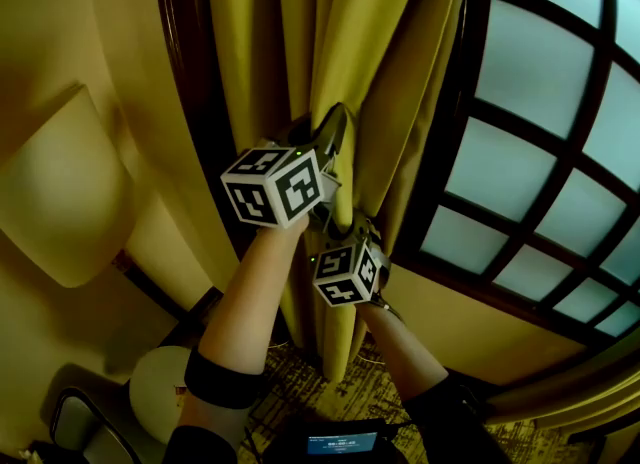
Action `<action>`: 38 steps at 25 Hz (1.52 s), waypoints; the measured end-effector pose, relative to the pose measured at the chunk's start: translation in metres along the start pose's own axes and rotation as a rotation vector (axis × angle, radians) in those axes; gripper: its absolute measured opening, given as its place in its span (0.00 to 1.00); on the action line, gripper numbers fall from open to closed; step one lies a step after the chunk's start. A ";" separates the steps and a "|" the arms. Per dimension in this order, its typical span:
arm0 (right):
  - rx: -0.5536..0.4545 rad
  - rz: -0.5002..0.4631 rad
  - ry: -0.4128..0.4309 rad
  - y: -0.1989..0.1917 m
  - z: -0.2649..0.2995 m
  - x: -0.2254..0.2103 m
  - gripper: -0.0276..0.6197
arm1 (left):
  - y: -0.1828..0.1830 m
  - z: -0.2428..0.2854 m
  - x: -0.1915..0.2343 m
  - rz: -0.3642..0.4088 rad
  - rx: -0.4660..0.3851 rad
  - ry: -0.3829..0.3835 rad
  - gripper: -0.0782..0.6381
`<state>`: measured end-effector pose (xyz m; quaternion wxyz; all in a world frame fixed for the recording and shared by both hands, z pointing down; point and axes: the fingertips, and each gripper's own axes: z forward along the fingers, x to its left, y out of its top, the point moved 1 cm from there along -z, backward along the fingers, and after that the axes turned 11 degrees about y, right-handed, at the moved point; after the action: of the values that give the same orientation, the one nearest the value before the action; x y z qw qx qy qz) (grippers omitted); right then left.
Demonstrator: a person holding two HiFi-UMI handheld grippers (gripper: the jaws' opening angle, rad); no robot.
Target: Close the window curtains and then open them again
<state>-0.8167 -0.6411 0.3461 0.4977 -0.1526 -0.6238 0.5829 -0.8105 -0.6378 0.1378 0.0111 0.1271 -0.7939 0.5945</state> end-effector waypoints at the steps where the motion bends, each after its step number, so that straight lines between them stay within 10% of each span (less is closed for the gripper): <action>1: -0.001 0.001 0.004 0.006 0.010 0.006 0.11 | 0.003 -0.002 0.012 0.000 -0.001 0.002 0.12; 21: 0.021 -0.022 0.058 0.071 0.134 0.092 0.10 | 0.034 -0.028 0.166 -0.064 -0.005 0.009 0.12; 38: 0.007 0.052 -0.048 0.037 0.050 0.075 0.15 | 0.015 -0.049 0.087 -0.015 -0.016 -0.124 0.12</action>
<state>-0.9056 -0.6021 0.3562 0.4678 -0.1531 -0.6292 0.6015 -0.9045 -0.6042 0.1528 -0.0324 0.1695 -0.7969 0.5789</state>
